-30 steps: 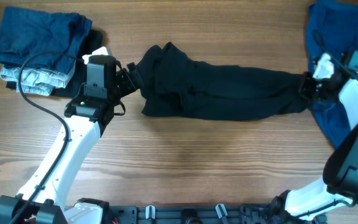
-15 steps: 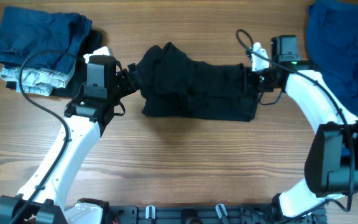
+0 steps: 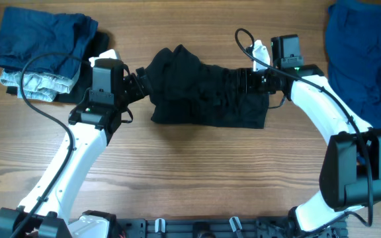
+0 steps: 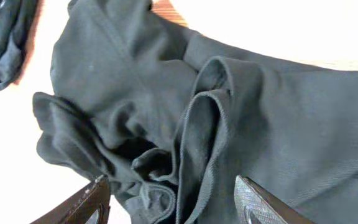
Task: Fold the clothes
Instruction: 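Fold the right end inward with the right gripper toward the left gripper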
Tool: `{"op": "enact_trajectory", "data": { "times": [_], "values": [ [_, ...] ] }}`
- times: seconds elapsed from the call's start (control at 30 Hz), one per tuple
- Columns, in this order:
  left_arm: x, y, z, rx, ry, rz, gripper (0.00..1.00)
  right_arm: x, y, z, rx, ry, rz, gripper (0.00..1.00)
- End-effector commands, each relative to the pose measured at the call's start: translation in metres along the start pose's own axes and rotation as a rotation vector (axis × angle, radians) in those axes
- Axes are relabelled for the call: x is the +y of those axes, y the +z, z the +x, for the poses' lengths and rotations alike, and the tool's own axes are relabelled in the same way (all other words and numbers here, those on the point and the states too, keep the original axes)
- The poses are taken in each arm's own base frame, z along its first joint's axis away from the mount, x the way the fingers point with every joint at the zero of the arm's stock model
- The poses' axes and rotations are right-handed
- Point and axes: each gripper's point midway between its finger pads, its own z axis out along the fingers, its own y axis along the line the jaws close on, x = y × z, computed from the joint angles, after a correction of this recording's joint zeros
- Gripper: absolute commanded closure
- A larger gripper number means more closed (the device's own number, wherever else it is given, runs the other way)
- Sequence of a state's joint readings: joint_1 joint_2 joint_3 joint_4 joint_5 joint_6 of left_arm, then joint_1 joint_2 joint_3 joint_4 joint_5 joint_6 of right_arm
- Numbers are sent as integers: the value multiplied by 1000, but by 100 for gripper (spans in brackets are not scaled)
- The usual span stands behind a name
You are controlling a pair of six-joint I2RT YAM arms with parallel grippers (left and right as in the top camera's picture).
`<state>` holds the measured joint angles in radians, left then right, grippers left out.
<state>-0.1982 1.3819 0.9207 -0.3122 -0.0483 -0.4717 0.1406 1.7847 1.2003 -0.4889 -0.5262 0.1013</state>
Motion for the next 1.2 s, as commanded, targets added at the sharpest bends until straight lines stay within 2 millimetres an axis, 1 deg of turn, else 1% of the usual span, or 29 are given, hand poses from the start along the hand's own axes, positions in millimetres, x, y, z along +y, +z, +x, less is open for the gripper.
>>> {"op": "enact_trajectory", "data": {
  "times": [0.0, 0.07, 0.17, 0.23, 0.3, 0.37, 0.47, 0.53, 0.63, 0.73, 0.77, 0.8, 0.93, 0.97, 1.0, 1.07, 1.17],
  "values": [
    [-2, -5, -7, -26, 20, 0, 0, 3, 3, 4, 31, 6, -7, 37],
    [-2, -5, -7, -26, 20, 0, 1, -11, 2, 15, 69, 21, 78, 38],
    [-2, -5, -7, -26, 20, 0, 1, -14, 4, 21, 90, 1, 130, 40],
    [-2, -5, -7, -26, 20, 0, 0, -10, 8, 20, 87, -19, 148, 41],
    [-2, -5, -7, -25, 20, 0, 0, -8, 16, 18, 75, -8, 185, 48],
    [-2, -5, -7, -25, 20, 0, 0, -11, 28, 20, 74, 4, 251, 56],
    [-2, -5, -7, -25, 20, -1, 0, -13, 44, 24, 75, -8, 321, 59],
    [-2, -5, -7, -25, 20, -1, 1, -17, 49, 25, 67, 0, 363, 62],
    [-2, -5, -7, -25, 20, -1, 0, -19, 51, 19, 36, 9, 388, 65],
    [-2, -5, -7, -25, 20, -1, 0, -14, 52, 5, -22, 14, 369, 69],
    [-2, -5, -7, -25, 20, -1, 0, -8, 55, 0, -41, 9, 335, 71],
    [-2, -5, -7, -25, 20, 0, 0, 2, 58, -6, -60, 0, 276, 73],
    [-2, -5, -7, -25, 20, 0, 0, 36, 61, -33, -155, -48, 103, 73],
    [-2, -5, -7, -25, 21, 0, 0, 39, 61, -37, -170, -43, 92, 73],
    [-2, -5, -7, -25, 20, 0, 0, 39, 60, -40, -184, -27, 92, 73],
    [-2, -4, -7, -26, 25, 1, 0, 33, 58, -44, -201, 20, 106, 72],
    [-9, 0, -3, 9, 75, 65, 0, 18, 45, -46, -199, 57, 121, 53]
  ]
}}
